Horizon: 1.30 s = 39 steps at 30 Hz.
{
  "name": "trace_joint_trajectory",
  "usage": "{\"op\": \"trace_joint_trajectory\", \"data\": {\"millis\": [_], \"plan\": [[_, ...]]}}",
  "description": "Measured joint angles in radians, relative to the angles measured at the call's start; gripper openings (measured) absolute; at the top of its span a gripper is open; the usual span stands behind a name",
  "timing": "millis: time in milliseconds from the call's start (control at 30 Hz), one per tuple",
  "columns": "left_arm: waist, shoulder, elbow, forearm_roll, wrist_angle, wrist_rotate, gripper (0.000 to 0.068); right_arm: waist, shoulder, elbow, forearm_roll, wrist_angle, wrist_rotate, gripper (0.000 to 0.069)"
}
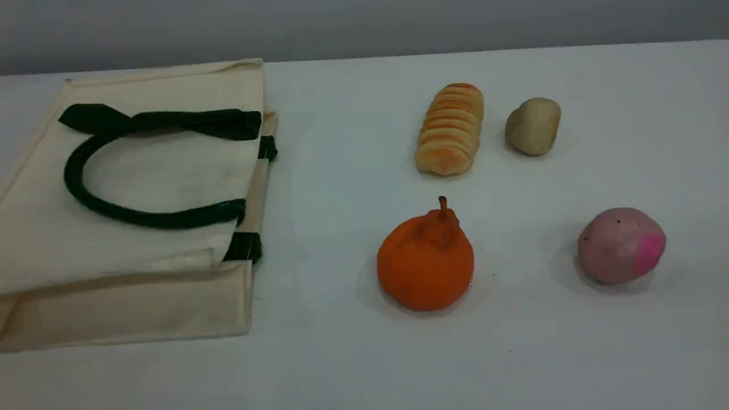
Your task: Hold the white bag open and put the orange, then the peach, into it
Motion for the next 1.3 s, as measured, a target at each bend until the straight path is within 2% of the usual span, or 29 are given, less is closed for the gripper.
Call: {"op": "trace_joint_trajectory", "data": {"millis": [133, 500, 667, 867, 1133, 1300], "plan": [[0.000, 0.204, -0.080, 0.006, -0.053, -0.009, 0.0464, 0.000, 0.158, -0.040, 0.046, -0.081, -0.089, 0.0482], [0.000, 0.794, -0.228, 0.006, -0.233, -0.052, 0.0464, 0.000, 0.618, -0.044, 0.254, -0.389, -0.291, 0.0482], [0.000, 1.028, -0.236, 0.006, -0.320, -0.129, 0.0464, 0.000, 0.791, -0.084, 0.344, -0.415, -0.380, 0.0482], [0.000, 1.262, -0.283, 0.006, -0.423, -0.136, 0.0464, 0.000, 0.969, -0.119, 0.480, -0.424, -0.505, 0.0482], [0.000, 1.490, -0.386, 0.033, -0.457, -0.136, 0.0464, 0.000, 1.156, -0.119, 0.675, -0.491, -0.696, 0.0482], [0.000, 1.579, -0.433, 0.038, -0.435, -0.135, 0.0464, 0.000, 1.235, -0.118, 0.793, -0.489, -0.800, 0.0482]]}}
